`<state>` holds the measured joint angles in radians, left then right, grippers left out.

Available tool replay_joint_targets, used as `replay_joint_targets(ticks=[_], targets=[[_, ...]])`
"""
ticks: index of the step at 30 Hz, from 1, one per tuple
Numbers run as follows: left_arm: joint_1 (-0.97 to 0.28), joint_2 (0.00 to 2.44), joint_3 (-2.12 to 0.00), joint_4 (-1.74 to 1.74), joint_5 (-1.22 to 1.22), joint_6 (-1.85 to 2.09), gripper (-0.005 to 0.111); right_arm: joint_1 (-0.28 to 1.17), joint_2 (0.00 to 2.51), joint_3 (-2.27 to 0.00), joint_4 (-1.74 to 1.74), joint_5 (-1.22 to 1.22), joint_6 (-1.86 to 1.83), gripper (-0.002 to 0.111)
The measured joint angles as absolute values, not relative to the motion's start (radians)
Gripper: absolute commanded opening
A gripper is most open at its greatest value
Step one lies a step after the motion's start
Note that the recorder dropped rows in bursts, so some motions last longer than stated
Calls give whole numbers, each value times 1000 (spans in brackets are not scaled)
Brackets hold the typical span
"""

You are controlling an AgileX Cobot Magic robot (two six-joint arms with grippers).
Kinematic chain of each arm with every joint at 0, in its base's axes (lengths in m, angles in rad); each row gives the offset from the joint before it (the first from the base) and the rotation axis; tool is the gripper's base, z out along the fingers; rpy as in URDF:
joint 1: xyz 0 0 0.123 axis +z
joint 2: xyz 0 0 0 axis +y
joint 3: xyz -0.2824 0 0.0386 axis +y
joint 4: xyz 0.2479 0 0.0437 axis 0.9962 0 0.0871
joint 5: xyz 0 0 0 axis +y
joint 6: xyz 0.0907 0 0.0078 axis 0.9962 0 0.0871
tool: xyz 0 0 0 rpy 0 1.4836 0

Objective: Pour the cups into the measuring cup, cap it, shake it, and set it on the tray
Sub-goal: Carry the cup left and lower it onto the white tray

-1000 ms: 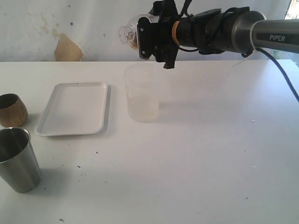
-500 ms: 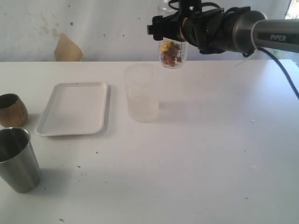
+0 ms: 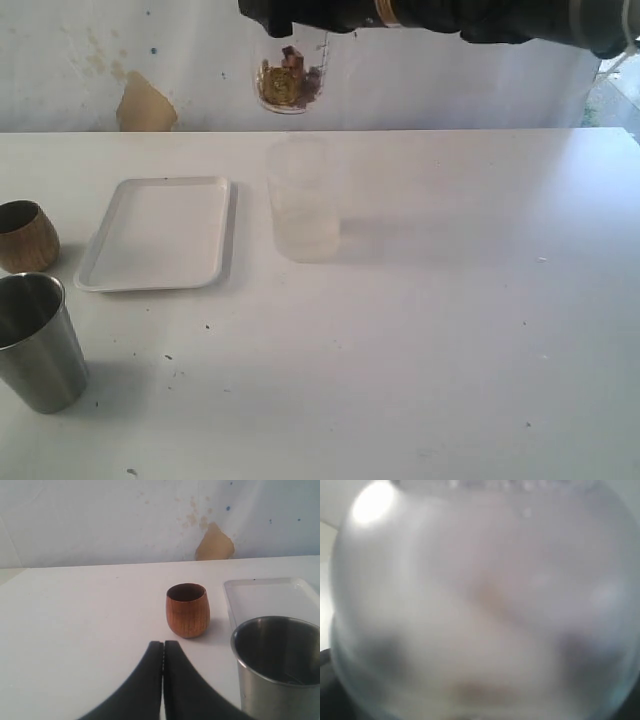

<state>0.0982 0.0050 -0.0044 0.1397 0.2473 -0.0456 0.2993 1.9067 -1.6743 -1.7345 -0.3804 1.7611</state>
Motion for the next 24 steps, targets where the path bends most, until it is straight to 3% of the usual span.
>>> replay_joint_targets(ticks=[8,15,24], targets=[[98,5,-4,140,247,-46,1,391,1988,-1676,-1737,-703,1718,0],[98,5,-4,140,247,-46,1,503,2090,-1676,-1527,-638,1494,0],[98,5,-4,140,247,-46,1,528,2227,-1676,-1141,-569,1096,0]])
